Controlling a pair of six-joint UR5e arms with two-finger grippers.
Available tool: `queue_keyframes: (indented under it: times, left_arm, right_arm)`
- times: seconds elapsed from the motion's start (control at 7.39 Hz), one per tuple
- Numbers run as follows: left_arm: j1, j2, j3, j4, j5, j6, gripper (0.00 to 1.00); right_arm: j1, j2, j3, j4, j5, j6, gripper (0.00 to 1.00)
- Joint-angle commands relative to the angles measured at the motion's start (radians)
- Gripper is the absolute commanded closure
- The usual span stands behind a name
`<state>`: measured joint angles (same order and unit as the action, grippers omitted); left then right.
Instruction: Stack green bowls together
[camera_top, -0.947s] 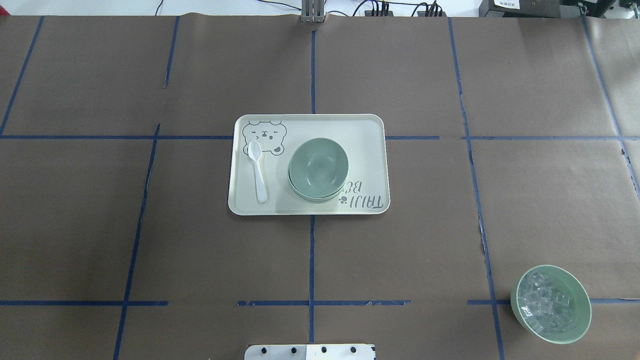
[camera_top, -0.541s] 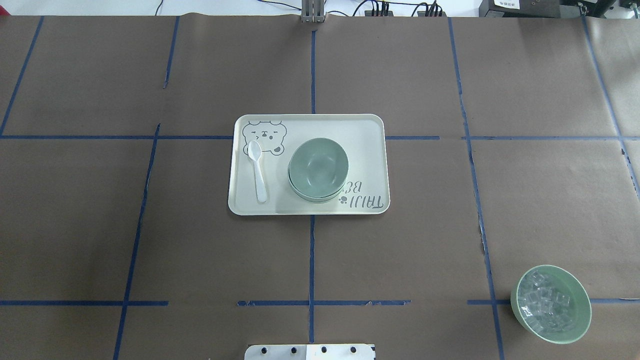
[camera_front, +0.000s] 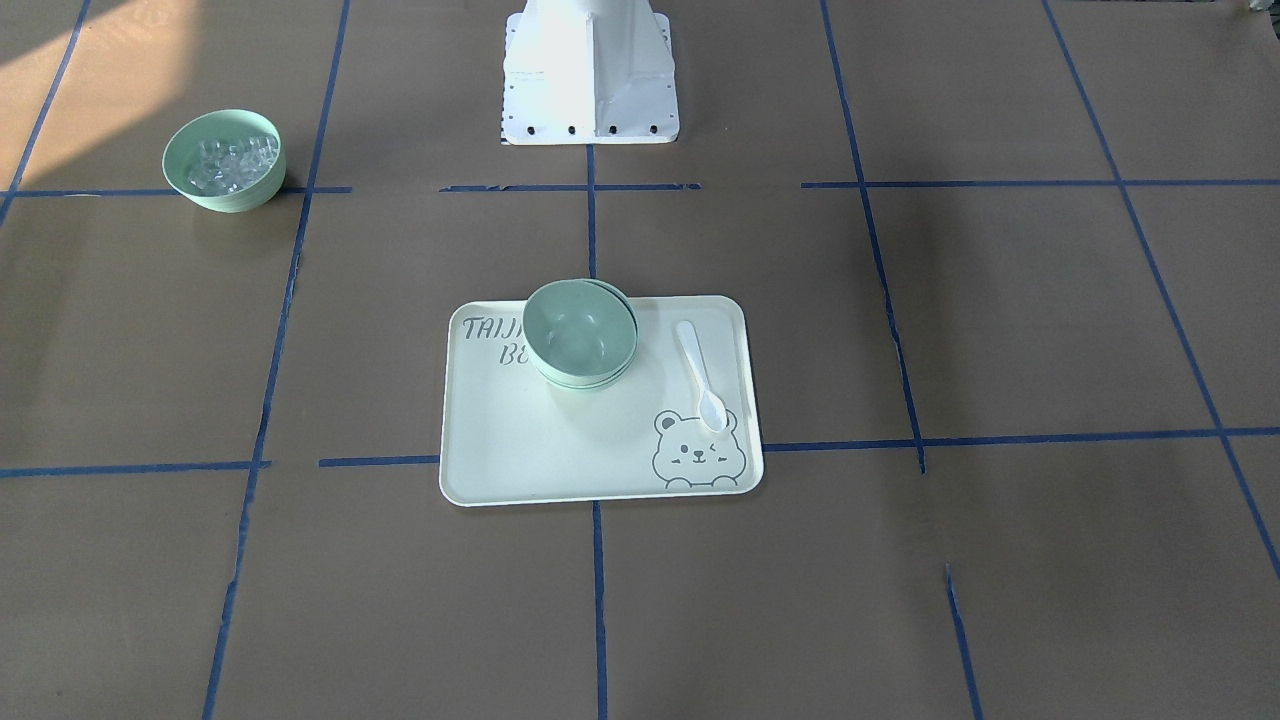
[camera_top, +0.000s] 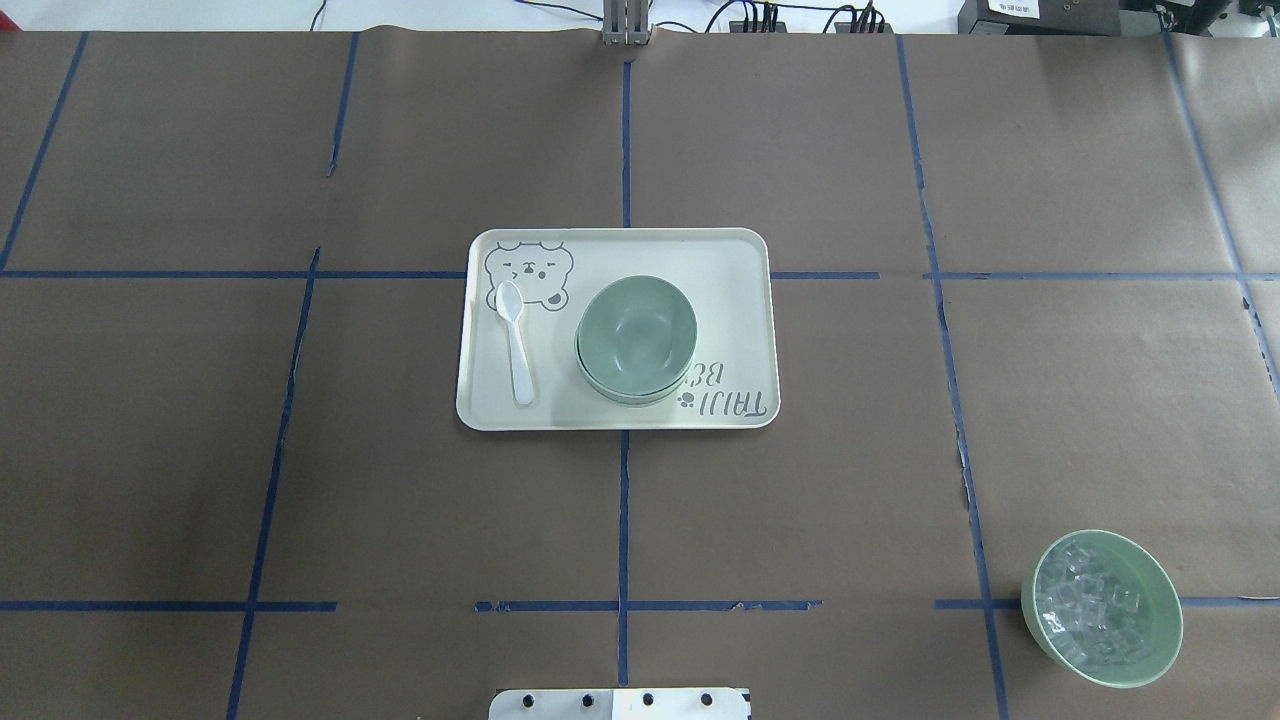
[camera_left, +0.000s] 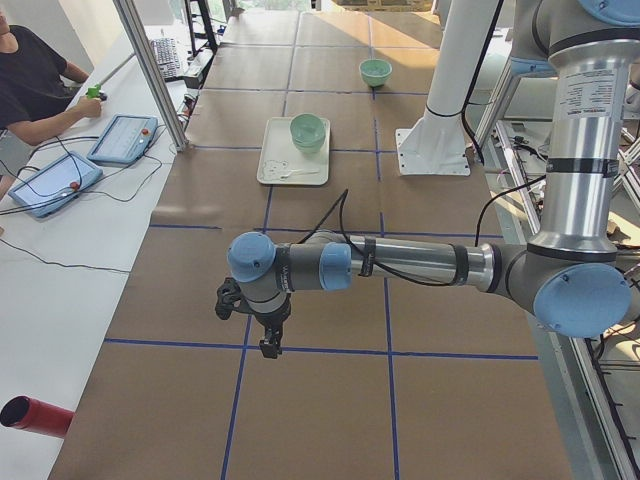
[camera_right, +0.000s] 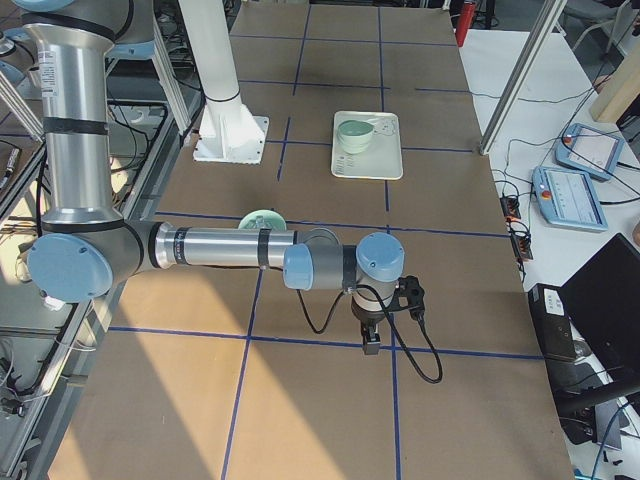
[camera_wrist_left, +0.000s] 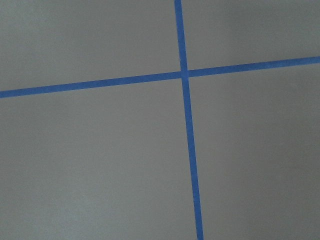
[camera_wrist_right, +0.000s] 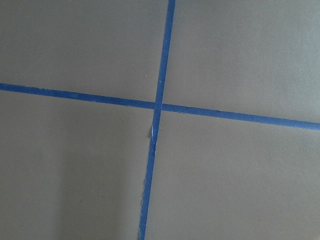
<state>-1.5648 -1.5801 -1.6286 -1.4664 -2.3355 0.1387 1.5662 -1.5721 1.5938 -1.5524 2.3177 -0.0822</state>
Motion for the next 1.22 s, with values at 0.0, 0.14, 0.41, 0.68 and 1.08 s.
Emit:
queue_keyframes:
  times: [0.0, 0.14, 0.41, 0.68, 1.08]
  left_arm:
    - [-0.011, -0.003, -0.001, -0.014, -0.001, -0.001, 0.00]
    - [-0.015, -0.004, -0.001, -0.026, -0.001, -0.036, 0.00]
    - [-0.015, -0.001, 0.003, -0.068, 0.001, -0.068, 0.00]
    - [-0.015, -0.003, 0.003, -0.069, 0.001, -0.068, 0.00]
    - [-0.015, -0.003, 0.006, -0.069, 0.001, -0.068, 0.00]
  right_arm:
    - [0.000, 0.006, -0.002, 0.000, -0.001, 0.001, 0.00]
    - [0.000, 0.006, 0.000, 0.000, -0.001, -0.001, 0.00]
    - [0.000, 0.010, 0.000, 0.000, -0.001, -0.001, 0.00]
    - [0.000, 0.010, 0.000, 0.000, -0.001, -0.001, 0.00]
    - [0.000, 0.009, 0.002, 0.000, 0.000, 0.001, 0.00]
